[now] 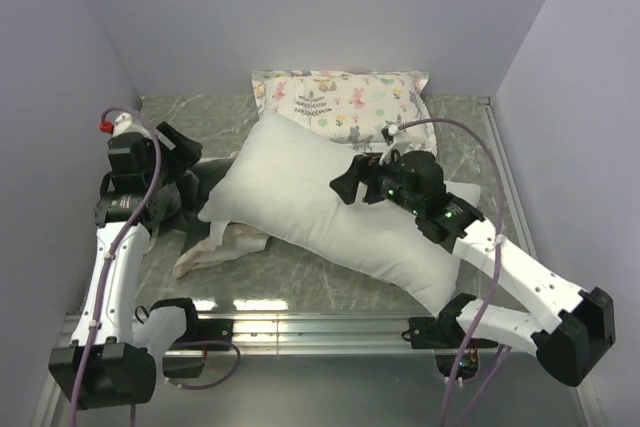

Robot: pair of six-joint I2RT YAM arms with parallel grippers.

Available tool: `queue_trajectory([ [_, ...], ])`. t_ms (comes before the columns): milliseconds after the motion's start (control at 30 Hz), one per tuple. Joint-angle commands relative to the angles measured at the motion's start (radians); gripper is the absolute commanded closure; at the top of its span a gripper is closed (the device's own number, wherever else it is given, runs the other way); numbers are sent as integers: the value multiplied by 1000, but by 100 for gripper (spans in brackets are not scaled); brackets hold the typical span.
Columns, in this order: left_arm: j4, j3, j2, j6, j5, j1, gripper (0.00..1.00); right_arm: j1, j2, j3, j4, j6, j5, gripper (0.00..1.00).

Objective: Remove the pillowcase from the pillow

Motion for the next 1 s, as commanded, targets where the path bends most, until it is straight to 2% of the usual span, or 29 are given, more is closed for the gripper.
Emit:
queue_trajectory([
  [0,-8,93,-31,53,-55,-113,19,3,-66,98,-31,-11,61,3],
  [133,-5,110,-51,56,-95,-280,19,-2,-119,133,-104,1,150,2],
  [167,-2,111,-51,60,-127,-355,19,0,-144,138,-116,4,185,2],
  [233,-13,119,-43,71,-187,-435,19,-3,-169,139,-147,9,219,1],
  [267,-11,115,-43,74,-215,-518,19,0,-193,139,-157,9,234,1],
  [367,38,69,-57,85,-237,-636,19,0,-245,113,-185,11,290,0],
  [567,89,-8,-48,94,-263,-745,20,-2,-342,-6,-153,15,322,0],
  [967,93,-36,-69,108,-251,-758,19,-2,-347,-37,-148,23,356,0],
])
